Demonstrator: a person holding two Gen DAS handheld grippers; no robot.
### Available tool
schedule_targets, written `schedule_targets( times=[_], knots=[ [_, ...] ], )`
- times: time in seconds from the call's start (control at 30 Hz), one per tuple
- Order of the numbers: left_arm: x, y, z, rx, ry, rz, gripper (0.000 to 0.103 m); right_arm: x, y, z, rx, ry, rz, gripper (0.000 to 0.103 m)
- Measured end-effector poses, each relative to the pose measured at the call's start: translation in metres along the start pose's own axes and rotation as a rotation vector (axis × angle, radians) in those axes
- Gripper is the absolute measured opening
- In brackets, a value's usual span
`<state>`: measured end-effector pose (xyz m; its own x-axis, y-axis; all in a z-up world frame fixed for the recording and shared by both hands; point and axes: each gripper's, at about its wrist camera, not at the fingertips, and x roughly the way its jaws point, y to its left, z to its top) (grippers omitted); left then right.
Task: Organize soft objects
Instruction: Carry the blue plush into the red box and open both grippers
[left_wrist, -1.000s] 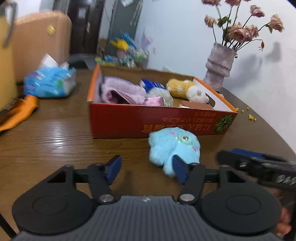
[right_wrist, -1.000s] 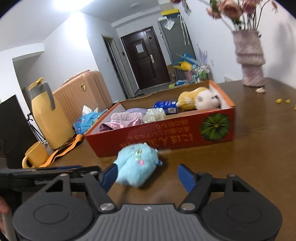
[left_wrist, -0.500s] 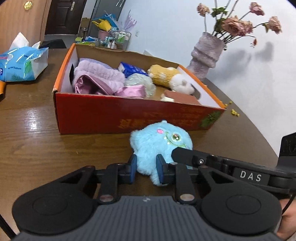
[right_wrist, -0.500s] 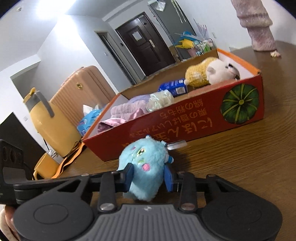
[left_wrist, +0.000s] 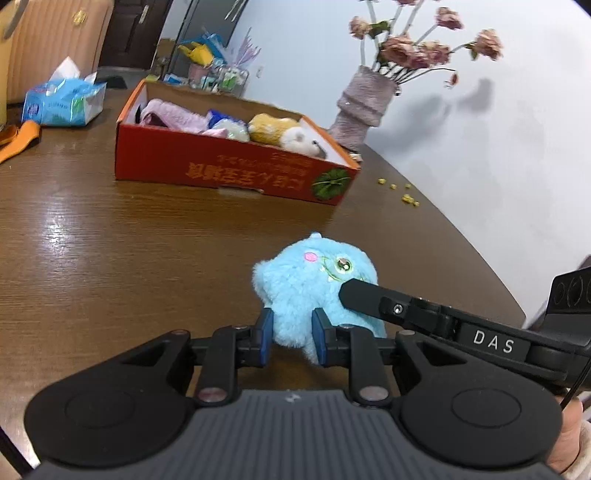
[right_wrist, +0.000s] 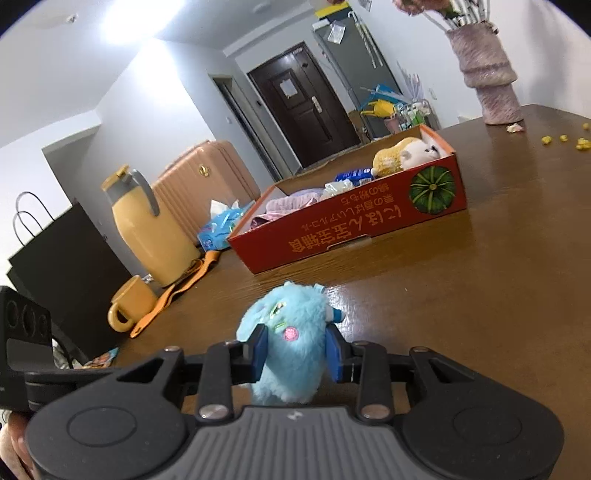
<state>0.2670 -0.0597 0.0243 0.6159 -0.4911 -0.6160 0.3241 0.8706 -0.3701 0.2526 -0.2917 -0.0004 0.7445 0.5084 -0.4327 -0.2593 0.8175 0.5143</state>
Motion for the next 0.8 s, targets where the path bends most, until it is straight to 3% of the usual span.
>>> schedule_targets(
  times=[0.23, 0.37, 0.63, 0.8],
  knots=[
    [-0.013, -0.030, 0.002, 0.064, -0.043, -0.035, 0.023, -0.042, 0.002, -0.004, -0.007, -0.078, -0.009, 0.032],
    [-0.002, -0.041, 0.031, 0.093, -0.072, -0.066, 0.023, -0.047, -0.003, 0.020, -0.037, -0.127, -0.029, 0.032],
    [0.056, -0.046, 0.149, 0.146, -0.137, -0.124, 0.023, -0.014, -0.010, 0.139, -0.179, -0.225, -0.082, 0.031],
    [0.126, -0.016, 0.214, 0.093, -0.115, -0.103, 0.022, 0.065, -0.031, 0.217, -0.222, -0.154, -0.124, 0.032]
  ],
)
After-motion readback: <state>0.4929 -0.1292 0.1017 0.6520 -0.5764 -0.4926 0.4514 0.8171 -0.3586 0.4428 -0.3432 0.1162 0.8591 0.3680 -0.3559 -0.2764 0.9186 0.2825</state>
